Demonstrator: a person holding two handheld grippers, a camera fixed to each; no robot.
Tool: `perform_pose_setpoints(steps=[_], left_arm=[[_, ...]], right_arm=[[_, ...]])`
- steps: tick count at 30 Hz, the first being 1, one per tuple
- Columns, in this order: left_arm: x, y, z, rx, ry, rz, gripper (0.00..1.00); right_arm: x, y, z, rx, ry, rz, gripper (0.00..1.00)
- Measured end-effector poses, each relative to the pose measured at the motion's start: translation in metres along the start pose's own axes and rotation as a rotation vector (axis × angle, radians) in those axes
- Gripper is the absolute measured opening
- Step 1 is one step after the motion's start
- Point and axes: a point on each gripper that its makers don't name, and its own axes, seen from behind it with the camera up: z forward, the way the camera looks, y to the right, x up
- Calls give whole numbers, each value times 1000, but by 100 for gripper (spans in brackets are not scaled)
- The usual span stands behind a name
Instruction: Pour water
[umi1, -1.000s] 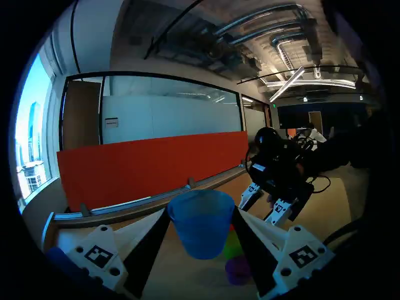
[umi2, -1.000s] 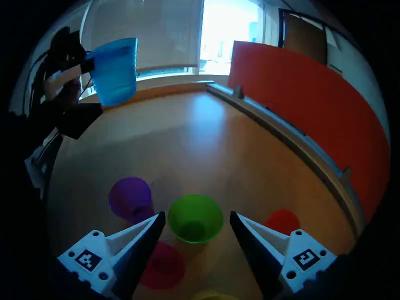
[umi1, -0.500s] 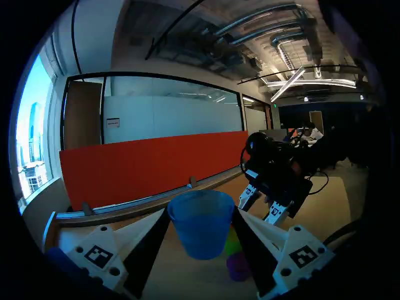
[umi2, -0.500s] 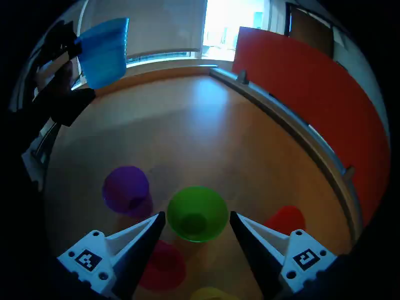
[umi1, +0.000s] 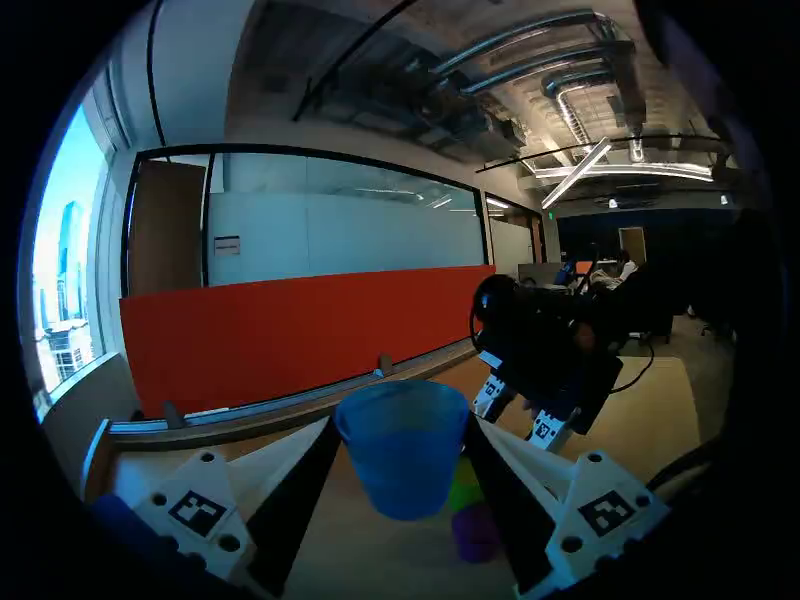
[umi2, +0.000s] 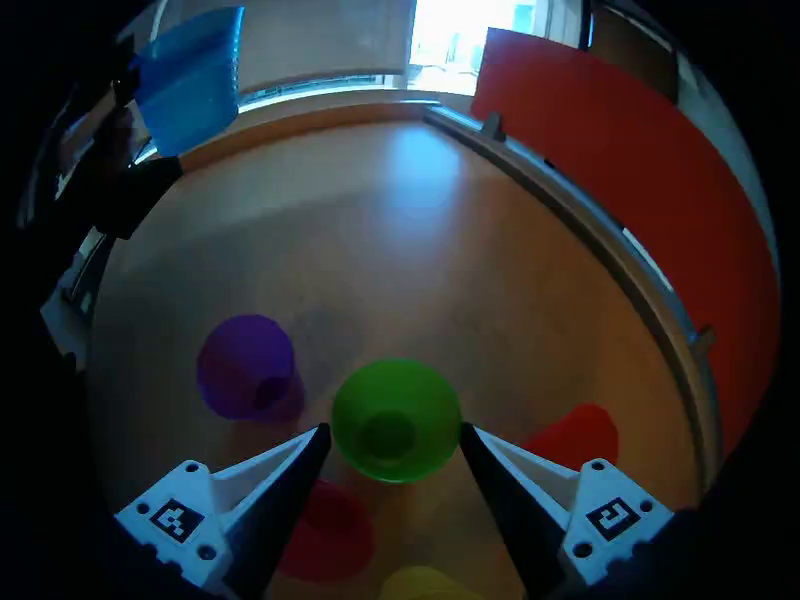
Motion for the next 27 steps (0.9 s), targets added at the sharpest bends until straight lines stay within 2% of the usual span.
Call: perform_pose_setpoints(steps=[11,20,27], left_arm=[[-2,-1,-1,-2,5,-5,86],[-4,-2,-2,0,4,-9,86],[-5,-3,-2,-1,5,-11,86]], right_arm=[[1,-1,4,-4,-35,0,100],[0,-1,8,1,-44,28,100],[2,-2,10,2,-40,47,96]])
